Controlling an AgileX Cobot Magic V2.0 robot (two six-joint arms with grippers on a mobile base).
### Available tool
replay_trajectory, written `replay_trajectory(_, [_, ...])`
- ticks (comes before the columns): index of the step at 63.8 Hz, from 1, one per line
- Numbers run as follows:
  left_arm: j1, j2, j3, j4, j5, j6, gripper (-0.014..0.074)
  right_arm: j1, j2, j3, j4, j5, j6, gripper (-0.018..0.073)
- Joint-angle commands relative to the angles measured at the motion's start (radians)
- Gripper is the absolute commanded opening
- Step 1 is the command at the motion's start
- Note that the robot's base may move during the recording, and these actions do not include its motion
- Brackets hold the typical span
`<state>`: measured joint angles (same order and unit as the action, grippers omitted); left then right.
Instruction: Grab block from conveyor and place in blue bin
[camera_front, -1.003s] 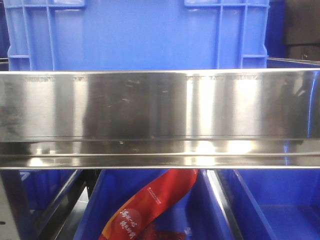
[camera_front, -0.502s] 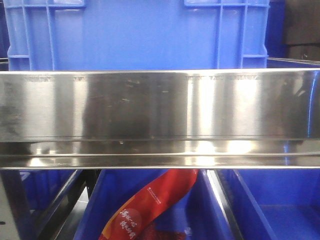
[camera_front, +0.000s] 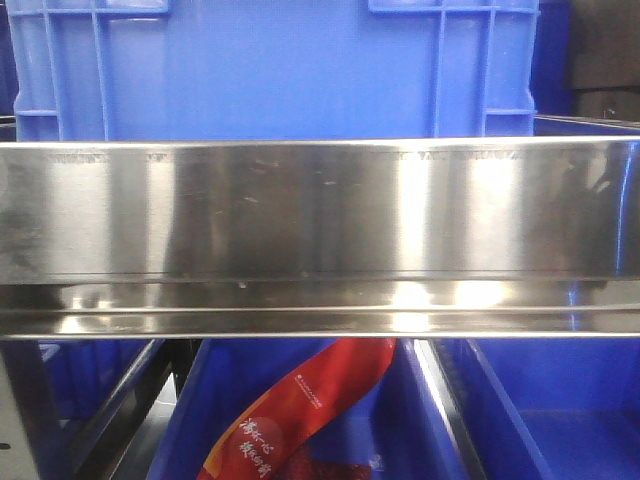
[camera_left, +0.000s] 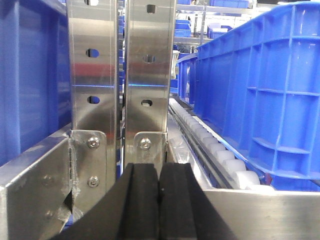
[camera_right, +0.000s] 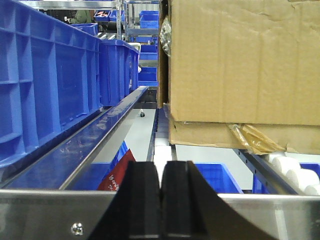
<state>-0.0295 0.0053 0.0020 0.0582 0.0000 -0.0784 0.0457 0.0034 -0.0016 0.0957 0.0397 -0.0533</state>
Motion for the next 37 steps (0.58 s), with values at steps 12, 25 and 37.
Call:
replay_trajectory(12, [-0.003, -0.005, -0.002, -0.003, -0.019, 0.003, -0.0111, -0.004, -0.003, 0.002, -0.005, -0.024, -0.001, -0.0169])
replay_trajectory(25, [-0.003, -0.005, -0.002, -0.003, -0.019, 0.003, -0.0111, -0.004, -0.003, 0.002, -0.005, -0.024, -0.001, -0.0169])
replay_trajectory(37, [-0.003, -0.005, -0.002, -0.003, -0.019, 0.003, -0.0111, -0.004, -0.003, 0.002, -0.005, -0.024, -0.001, -0.0169])
